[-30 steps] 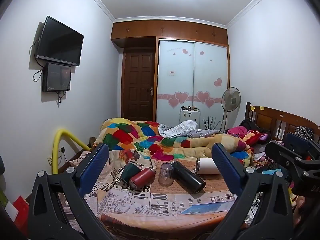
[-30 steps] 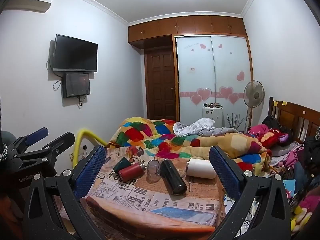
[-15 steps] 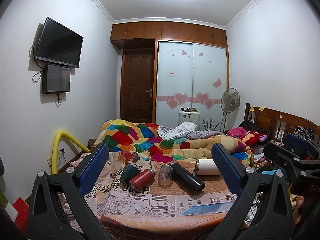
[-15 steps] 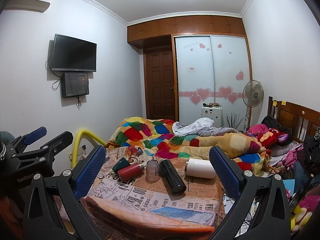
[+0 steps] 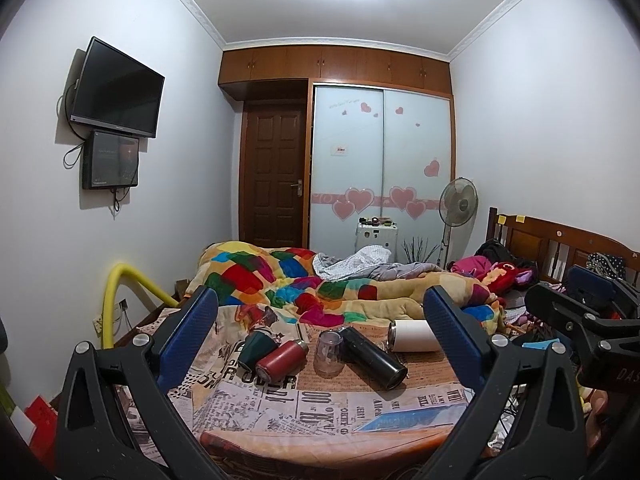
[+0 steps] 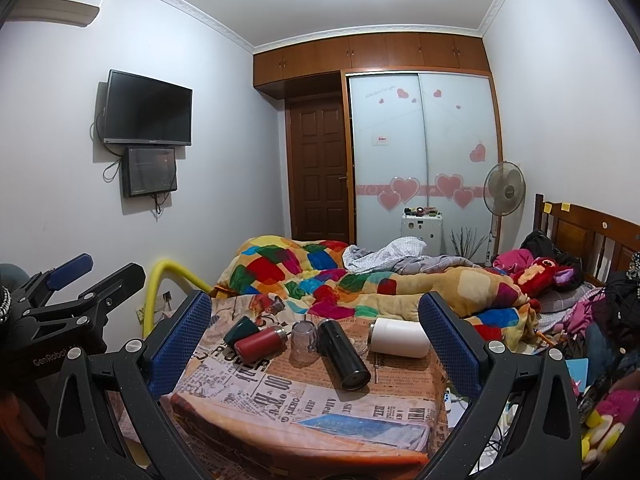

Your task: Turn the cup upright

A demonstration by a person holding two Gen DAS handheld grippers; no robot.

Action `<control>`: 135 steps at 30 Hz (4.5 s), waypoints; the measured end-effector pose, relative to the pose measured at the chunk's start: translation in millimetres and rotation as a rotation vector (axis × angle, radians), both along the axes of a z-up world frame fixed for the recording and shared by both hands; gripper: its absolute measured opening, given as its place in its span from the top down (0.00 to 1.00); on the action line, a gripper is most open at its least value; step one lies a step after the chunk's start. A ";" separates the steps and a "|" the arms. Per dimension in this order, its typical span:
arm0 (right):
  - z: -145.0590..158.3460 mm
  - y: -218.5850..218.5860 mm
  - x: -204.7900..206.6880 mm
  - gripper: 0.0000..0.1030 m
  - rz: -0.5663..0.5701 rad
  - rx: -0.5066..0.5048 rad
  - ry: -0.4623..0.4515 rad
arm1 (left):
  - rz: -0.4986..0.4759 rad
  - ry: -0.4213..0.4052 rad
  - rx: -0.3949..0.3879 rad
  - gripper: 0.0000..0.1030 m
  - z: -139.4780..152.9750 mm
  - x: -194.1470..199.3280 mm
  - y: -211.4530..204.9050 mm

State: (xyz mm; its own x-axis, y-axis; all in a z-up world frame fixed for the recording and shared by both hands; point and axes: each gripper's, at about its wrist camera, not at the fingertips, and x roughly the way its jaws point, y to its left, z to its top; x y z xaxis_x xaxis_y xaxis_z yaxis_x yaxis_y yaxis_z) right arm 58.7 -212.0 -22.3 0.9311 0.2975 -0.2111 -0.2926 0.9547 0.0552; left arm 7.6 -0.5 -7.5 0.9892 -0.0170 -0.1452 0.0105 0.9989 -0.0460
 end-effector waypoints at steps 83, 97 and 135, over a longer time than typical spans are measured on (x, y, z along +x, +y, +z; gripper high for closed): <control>-124.8 13.6 181.0 0.00 -0.072 -0.077 0.463 | -0.228 0.907 0.270 0.22 -249.4 380.0 47.4; -134.8 22.9 185.2 0.00 -0.052 -0.104 0.491 | -0.283 0.966 0.221 0.25 -267.2 399.1 33.1; -86.3 17.0 129.4 0.00 -0.033 -0.100 0.361 | -0.388 0.653 0.237 0.40 -121.7 243.2 -31.3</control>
